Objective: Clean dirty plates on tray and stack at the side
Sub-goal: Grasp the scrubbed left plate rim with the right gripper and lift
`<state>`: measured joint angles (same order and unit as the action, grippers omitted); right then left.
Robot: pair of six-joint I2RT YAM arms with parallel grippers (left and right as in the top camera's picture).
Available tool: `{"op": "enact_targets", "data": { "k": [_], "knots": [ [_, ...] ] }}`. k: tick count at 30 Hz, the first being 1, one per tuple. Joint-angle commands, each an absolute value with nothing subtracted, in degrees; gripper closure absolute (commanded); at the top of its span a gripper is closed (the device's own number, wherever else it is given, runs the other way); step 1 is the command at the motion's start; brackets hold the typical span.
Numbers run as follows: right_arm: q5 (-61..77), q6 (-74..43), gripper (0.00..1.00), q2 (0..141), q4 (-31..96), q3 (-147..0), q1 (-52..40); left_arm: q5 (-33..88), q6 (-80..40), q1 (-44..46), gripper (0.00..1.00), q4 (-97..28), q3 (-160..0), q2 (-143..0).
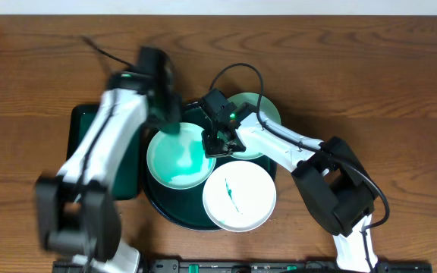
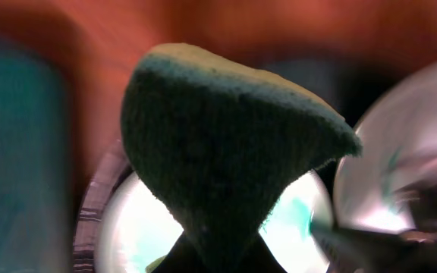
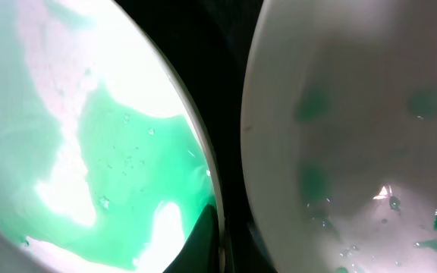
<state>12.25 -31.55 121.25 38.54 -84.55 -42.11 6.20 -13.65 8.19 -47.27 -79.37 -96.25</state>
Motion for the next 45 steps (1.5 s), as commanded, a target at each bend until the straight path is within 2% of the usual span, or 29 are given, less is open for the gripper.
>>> {"op": "enact_targets", "data": {
  "k": [1,10,14,21,27,32,36,45],
  "knots": [
    [15.5,-28.4,0.99,120.2,37.9,-85.1,-42.7,-3.6,-16.6,6.4,0.93,-47.6,-80.5,-91.2],
    [13.1,-21.7,0.99,110.5,38.2,-85.1,-43.0,-5.7,-16.6,4.1,0.93,-48.4,-79.6,-90.8],
    [7.0,-19.3,0.99,107.0,39.5,-85.1,-43.1,-5.7,-16.6,4.1,0.93,-49.0,-79.3,-90.8],
    [-14.9,-16.6,0.99,102.5,43.0,-85.1,-47.0,-7.2,-16.6,3.9,0.93,-49.2,-79.0,-90.9],
    [-32.0,-15.5,0.99,100.4,43.5,-85.1,-53.4,-7.1,-16.6,3.9,0.93,-49.3,-79.0,-91.0],
    [-53.1,-15.6,0.99,99.7,44.8,-85.1,-60.4,-7.1,-16.6,3.9,0.92,-49.6,-79.0,-91.0],
    [-64.7,-15.5,0.99,99.7,45.0,-85.1,-63.8,-7.1,-16.6,3.9,0.93,-49.7,-79.0,-91.0],
    [-77.8,-15.6,0.99,99.3,45.1,-85.1,-67.6,-7.2,-16.6,3.9,0.93,-49.6,-79.0,-91.0]
  ]
}}
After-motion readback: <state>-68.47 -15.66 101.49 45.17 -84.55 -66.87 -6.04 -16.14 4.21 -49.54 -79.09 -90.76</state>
